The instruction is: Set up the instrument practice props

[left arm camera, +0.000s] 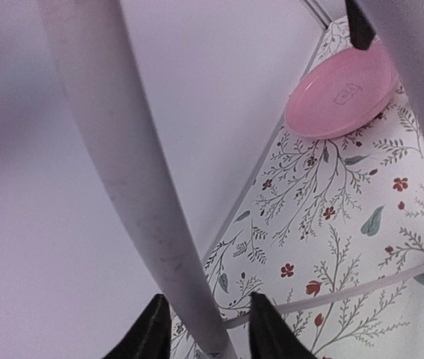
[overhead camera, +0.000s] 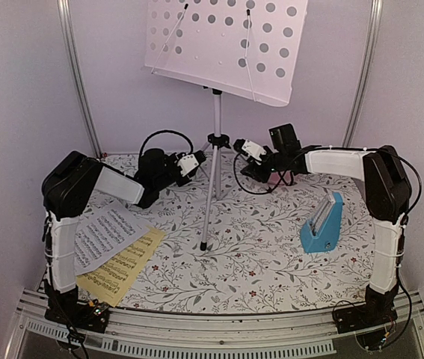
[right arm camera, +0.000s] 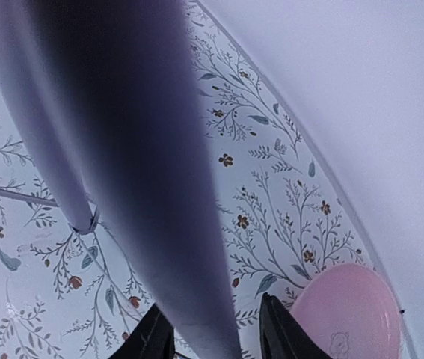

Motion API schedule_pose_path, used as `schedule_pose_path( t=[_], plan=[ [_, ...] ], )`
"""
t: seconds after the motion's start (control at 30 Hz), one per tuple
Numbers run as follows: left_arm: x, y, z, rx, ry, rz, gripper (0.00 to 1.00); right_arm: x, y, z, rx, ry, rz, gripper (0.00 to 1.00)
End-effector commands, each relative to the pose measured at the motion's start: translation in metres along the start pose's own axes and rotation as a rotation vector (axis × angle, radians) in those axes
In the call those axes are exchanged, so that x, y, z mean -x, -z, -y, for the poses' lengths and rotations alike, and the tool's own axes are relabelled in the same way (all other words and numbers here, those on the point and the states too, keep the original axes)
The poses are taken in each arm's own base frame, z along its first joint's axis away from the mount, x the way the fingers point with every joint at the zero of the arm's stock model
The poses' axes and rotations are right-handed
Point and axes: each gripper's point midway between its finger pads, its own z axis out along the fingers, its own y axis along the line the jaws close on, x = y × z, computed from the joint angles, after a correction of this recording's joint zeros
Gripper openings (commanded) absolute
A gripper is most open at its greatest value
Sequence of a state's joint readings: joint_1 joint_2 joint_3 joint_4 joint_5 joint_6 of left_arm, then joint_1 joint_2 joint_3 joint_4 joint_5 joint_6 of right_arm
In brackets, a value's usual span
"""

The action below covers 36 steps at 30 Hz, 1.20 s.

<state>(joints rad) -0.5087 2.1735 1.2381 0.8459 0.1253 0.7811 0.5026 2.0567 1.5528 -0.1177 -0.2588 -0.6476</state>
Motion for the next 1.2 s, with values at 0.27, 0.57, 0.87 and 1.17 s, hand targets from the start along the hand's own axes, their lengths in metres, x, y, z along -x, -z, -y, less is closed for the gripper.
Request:
schedule_pose_path(
  t=[0.27, 0.57, 0.87, 1.17],
  plan=[
    [0.06, 0.038, 0.001, -0.02, 0.163, -0.02, 0.73, 0.032, 0.038, -0.018, 0.026, -0.113, 0.087, 0.8],
    [0.055, 0.097, 0.012, -0.03, 0.578, -0.166, 0.76, 0.052, 0.087, -0.032, 0.042, -0.266, 0.22, 0.99],
    [0.026, 0.136, 0.097, -0.209, 0.749, -0.307, 0.71, 0.039, 0.116, -0.068, 0.144, -0.486, 0.278, 0.99],
    [0.047, 0.159, 0.166, -0.367, 0.788, -0.277, 0.68, 0.031, 0.142, -0.08, 0.146, -0.581, 0.312, 0.99]
  ],
)
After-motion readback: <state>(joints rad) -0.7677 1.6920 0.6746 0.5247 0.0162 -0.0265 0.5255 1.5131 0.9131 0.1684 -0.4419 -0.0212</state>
